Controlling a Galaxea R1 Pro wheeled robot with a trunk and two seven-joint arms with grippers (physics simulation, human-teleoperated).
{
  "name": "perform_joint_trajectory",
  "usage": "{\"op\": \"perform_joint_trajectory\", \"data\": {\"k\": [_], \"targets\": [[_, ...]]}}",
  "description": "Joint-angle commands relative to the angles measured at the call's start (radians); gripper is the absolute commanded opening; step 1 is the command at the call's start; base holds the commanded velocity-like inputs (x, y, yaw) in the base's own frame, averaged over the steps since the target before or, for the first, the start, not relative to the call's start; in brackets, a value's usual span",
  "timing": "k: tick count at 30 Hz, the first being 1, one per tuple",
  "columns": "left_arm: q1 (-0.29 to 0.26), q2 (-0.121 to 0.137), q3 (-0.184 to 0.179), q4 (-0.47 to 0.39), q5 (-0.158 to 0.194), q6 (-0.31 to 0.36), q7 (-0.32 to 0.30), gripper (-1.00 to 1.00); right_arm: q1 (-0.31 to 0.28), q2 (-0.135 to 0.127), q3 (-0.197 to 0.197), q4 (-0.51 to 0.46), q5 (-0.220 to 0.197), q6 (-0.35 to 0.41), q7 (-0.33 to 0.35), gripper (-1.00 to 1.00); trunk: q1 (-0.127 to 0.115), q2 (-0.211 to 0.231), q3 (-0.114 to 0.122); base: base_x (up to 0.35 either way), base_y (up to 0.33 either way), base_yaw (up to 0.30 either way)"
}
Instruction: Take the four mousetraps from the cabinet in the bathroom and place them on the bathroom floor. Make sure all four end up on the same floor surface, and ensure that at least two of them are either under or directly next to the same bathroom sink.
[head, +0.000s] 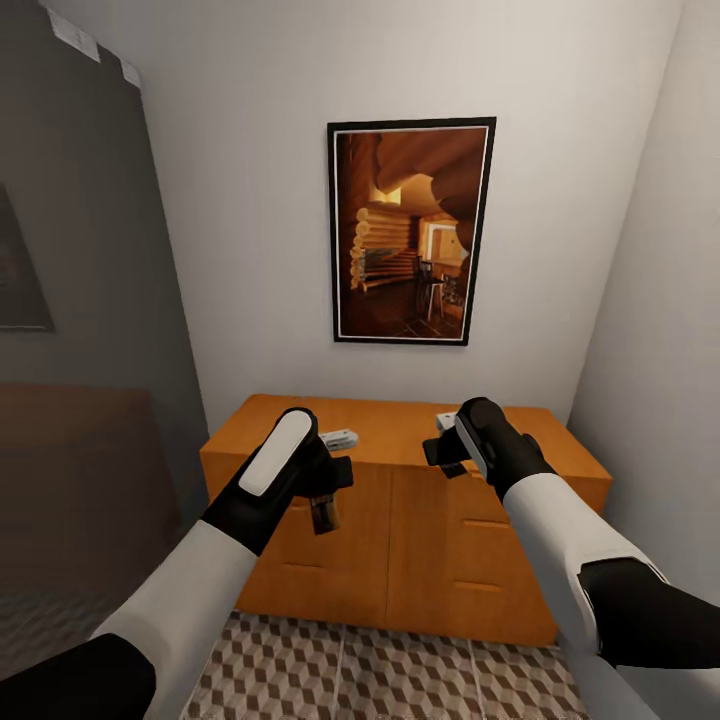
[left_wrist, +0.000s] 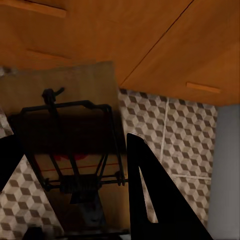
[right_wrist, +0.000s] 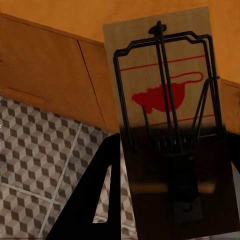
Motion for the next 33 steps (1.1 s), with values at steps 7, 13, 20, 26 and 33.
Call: {"op": "perform_joint_trajectory", "data": {"k": [7,13,20,26,33], "targets": [[-0.001,0.000,0.000,0.023,0.008,0.016,0.008,-1.00,-0.001,0.000,0.001,-0.001,0.008,0.004,0.010,-1.00,0.000,-0.001,-0.001,-0.330,0.000,0.000],[-0.001,0.000,-0.001,0.068,0.007,0.014,0.007,-1.00,-0.001,0.004,0.001,0.003,0.005,0.004,0.010,-1.00,0.000,-0.001,-0.001,-0.343,0.067,0.000],[0.000,0.000,-0.001,0.166,-0.002,-0.020,-0.136,-1.00,-0.001,0.008,0.001,0.010,0.005,0.004,0.007,-1.00,0.000,-0.001,-0.001,-0.343,0.115,0.000],[0.003,0.013,-0.023,0.400,-0.101,-0.144,-0.499,-1.00,-0.001,0.012,0.001,0.046,0.004,0.004,0.000,-1.00,0.000,-0.001,-0.001,-0.343,0.123,0.000],[0.003,0.013,-0.052,0.494,-0.264,-0.162,-0.673,-1.00,-0.001,0.012,0.001,0.068,0.003,0.004,-0.001,-1.00,0.000,-0.001,-0.001,-0.343,0.124,0.000]]}}
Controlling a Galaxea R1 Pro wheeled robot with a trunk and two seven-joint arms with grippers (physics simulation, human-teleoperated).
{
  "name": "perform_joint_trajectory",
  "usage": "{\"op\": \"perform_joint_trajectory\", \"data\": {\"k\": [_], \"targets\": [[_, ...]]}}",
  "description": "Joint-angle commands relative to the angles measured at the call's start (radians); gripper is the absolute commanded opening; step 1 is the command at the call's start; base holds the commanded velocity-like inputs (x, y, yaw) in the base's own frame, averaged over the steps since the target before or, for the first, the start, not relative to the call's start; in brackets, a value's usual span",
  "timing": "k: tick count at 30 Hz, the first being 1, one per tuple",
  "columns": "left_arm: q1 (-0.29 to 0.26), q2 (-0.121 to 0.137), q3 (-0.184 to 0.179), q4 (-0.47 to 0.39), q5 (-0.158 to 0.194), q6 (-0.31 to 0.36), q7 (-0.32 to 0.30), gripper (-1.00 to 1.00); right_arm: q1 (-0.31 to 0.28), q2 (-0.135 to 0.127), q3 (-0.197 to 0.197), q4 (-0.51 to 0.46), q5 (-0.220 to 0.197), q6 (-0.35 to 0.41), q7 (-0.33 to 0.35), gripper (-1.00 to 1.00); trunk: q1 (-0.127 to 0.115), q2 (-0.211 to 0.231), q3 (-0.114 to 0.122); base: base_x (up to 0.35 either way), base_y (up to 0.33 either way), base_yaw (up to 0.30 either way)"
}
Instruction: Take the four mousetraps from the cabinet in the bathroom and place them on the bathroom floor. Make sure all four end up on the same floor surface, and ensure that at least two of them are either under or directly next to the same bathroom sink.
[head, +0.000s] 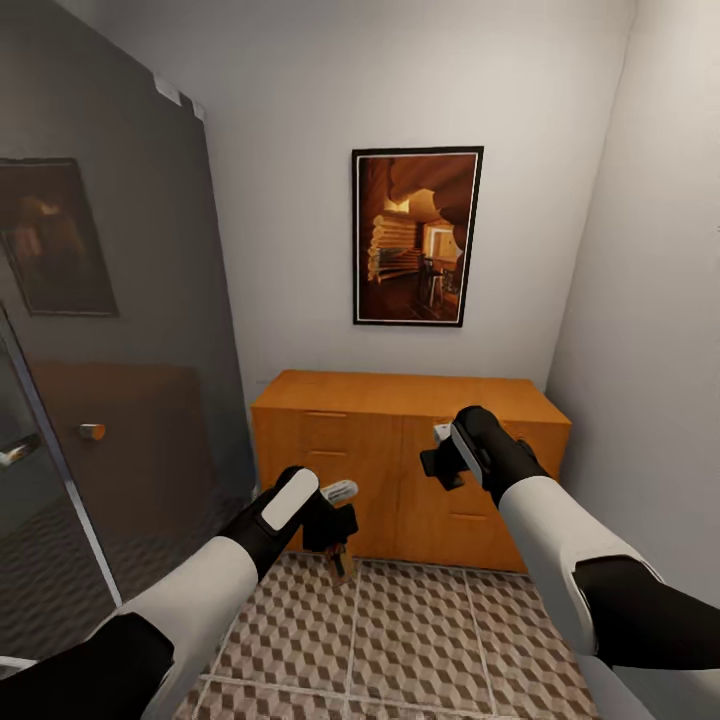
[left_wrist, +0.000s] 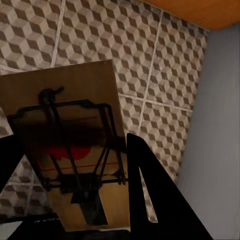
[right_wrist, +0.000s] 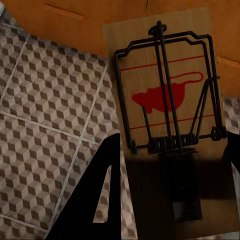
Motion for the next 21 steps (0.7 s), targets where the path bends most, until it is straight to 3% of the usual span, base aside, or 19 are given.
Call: {"op": "perform_joint_trajectory", "data": {"k": [1,8,16,21], "targets": [[-0.001,0.000,-0.005,0.018,0.006,0.000,0.003,-1.00,-0.001,0.000,0.001,0.006,0.010,0.004,0.010,-1.00,-0.001,-0.001,-0.001,-0.343,0.124,0.000],[-0.001,-0.010,-0.008,0.080,0.011,-0.050,-0.005,-1.00,-0.001,0.001,0.001,0.045,0.010,0.004,0.012,-1.00,-0.001,-0.001,-0.001,-0.343,0.105,0.000],[-0.001,-0.013,-0.009,0.107,0.012,-0.059,-0.007,-1.00,0.000,0.001,0.001,0.113,0.012,0.003,0.019,-1.00,-0.001,-0.001,-0.001,-0.343,0.087,0.000],[0.000,-0.013,-0.008,0.110,0.012,-0.061,-0.007,-1.00,0.049,0.001,0.001,0.113,0.014,-0.041,0.018,-1.00,-0.001,-0.001,-0.001,-0.343,0.086,0.000]]}}
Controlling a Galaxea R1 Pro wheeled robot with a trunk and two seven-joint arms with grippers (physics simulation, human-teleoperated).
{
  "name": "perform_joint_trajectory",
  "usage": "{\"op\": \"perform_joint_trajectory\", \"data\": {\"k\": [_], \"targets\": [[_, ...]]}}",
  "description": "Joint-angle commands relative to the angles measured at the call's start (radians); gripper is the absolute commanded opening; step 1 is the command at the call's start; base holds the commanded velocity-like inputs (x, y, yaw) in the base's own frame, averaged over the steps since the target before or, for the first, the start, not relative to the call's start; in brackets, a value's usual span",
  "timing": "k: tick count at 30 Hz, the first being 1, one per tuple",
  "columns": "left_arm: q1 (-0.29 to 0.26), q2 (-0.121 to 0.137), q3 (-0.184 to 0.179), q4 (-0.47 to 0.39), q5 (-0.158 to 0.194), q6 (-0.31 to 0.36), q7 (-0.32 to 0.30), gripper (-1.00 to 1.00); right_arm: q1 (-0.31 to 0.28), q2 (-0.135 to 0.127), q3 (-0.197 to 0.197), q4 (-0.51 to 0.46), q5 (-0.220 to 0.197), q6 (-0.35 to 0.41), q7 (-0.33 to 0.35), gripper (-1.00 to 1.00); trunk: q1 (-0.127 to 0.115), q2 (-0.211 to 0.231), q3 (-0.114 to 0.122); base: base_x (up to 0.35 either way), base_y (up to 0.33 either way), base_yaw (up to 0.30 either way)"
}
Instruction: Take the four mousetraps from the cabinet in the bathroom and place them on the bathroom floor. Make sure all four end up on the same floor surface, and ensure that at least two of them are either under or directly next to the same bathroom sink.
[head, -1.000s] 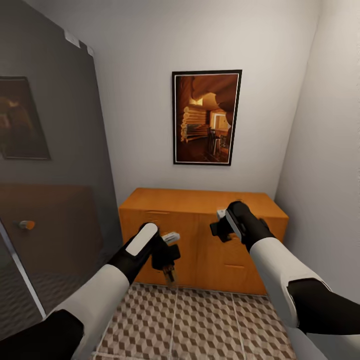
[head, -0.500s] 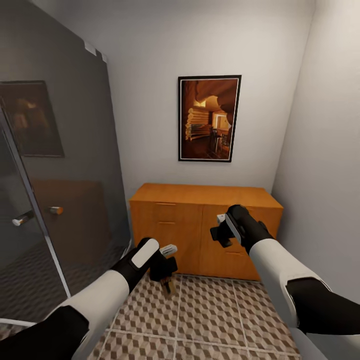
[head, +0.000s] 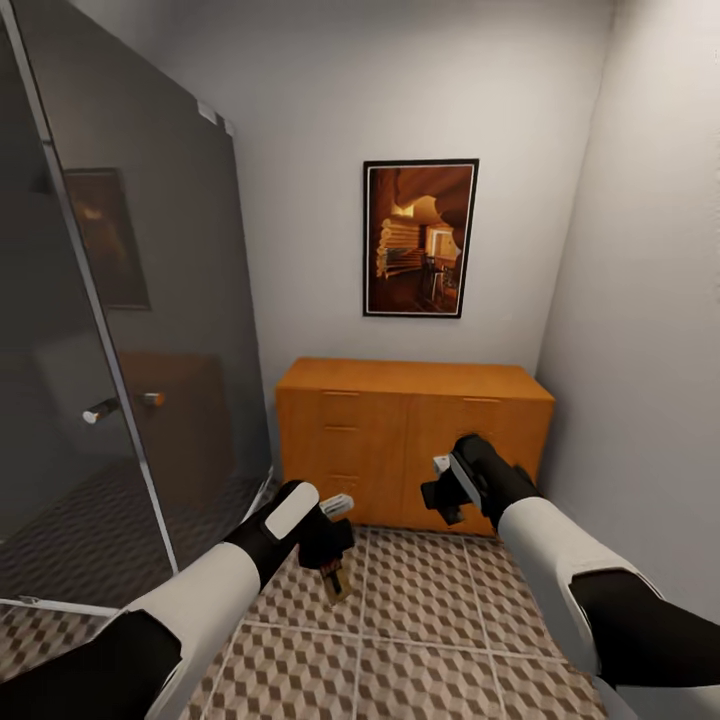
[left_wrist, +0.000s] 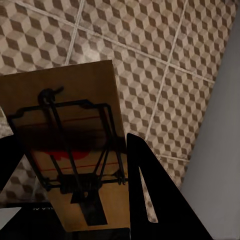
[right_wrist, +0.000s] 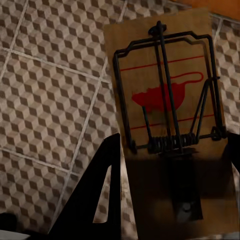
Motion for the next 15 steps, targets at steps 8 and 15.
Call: {"op": "perform_joint_trajectory", "data": {"k": [8,15], "targets": [[-0.001,0.009,-0.003,0.046,-0.006,-0.027,0.007,-1.00,0.021,0.002,0.002,0.001,0.006,-0.017,-0.001,-1.00,-0.001,-0.001,-0.001,-0.343,0.086,0.000],[-0.001,0.013,-0.005,0.052,-0.008,-0.030,0.007,-1.00,0.022,0.002,0.001,0.001,0.005,-0.018,-0.002,-1.00,-0.001,-0.001,-0.001,-0.336,0.060,0.065]]}}
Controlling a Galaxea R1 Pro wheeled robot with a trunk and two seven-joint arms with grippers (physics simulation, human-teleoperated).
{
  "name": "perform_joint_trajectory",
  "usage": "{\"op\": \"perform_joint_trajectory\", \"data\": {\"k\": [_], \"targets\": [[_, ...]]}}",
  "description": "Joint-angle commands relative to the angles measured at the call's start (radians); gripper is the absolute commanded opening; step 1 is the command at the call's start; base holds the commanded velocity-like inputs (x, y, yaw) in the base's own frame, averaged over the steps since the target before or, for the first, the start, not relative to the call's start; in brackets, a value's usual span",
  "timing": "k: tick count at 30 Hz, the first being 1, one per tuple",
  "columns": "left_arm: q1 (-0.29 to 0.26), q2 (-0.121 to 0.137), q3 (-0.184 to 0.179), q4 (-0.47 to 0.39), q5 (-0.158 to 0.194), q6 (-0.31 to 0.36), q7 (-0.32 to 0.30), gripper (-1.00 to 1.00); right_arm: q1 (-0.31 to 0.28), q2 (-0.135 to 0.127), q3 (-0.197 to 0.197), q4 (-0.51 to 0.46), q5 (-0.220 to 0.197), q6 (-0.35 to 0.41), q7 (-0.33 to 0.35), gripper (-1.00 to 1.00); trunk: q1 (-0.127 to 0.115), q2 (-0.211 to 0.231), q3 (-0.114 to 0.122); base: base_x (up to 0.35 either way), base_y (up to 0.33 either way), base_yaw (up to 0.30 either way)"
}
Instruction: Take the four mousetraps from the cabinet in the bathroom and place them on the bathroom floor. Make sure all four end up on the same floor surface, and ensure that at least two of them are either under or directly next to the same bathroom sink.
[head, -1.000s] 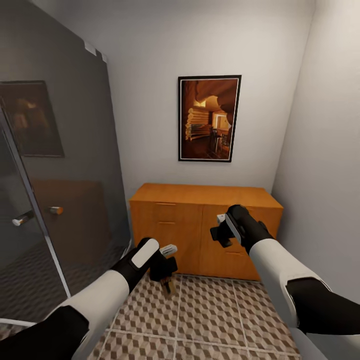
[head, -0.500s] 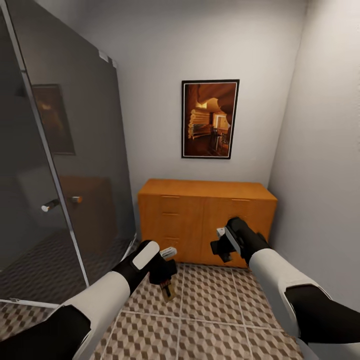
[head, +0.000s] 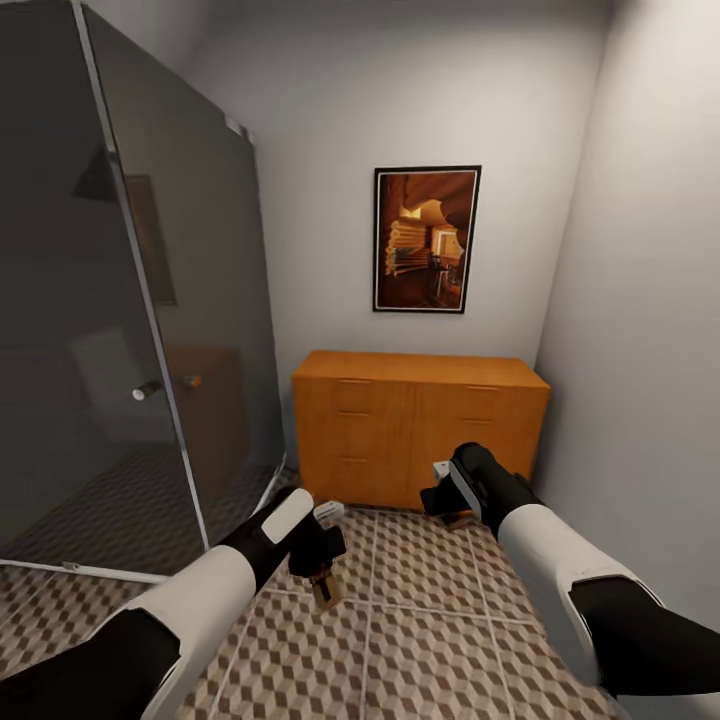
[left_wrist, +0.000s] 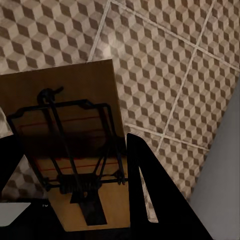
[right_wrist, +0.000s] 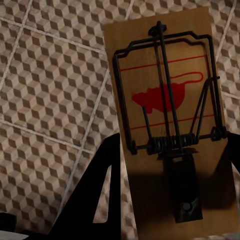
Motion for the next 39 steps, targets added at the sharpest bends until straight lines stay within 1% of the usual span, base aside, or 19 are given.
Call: {"op": "perform_joint_trajectory", "data": {"k": [1,13,17,19,24,27,35,39], "targets": [[-0.001,0.001,-0.007,-0.001,0.007,0.001,0.006,-1.00,-0.001,0.000,0.002,-0.001,0.009,0.004,0.009,-1.00,0.000,-0.001,-0.001,-0.271,0.012,0.227],[-0.001,0.002,-0.007,-0.003,0.008,-0.004,0.006,-1.00,-0.001,0.001,0.002,0.001,0.007,0.003,0.007,-1.00,0.000,-0.001,-0.001,-0.043,0.002,0.271],[-0.001,0.003,-0.006,-0.002,0.008,-0.005,0.006,-1.00,0.000,0.017,0.002,0.025,0.011,0.003,0.007,-1.00,0.000,-0.001,-0.001,-0.001,0.000,0.279],[-0.001,0.004,-0.006,0.000,0.007,-0.007,0.006,-1.00,0.000,0.020,0.002,0.032,0.012,0.003,0.007,-1.00,0.000,-0.001,-0.001,0.000,0.000,0.279],[-0.001,0.007,-0.006,0.002,0.017,-0.009,0.006,-1.00,0.000,0.022,0.002,0.036,0.012,-0.010,0.006,-1.00,0.000,-0.001,-0.001,0.000,0.000,0.166],[-0.001,0.007,-0.007,0.002,0.010,-0.010,0.006,-1.00,0.000,0.022,0.002,0.037,0.010,-0.033,0.006,-1.00,0.000,-0.001,-0.001,0.000,0.000,0.243],[-0.001,0.008,-0.007,0.003,0.007,-0.010,0.006,-1.00,0.000,0.028,0.002,0.037,0.009,-0.037,0.007,-1.00,0.000,-0.001,-0.001,0.000,0.000,0.278],[-0.001,0.015,-0.007,0.003,0.007,-0.010,0.006,-1.00,0.000,0.028,0.002,0.037,0.009,-0.037,0.007,-1.00,0.000,-0.001,-0.001,0.000,0.000,0.279]]}}
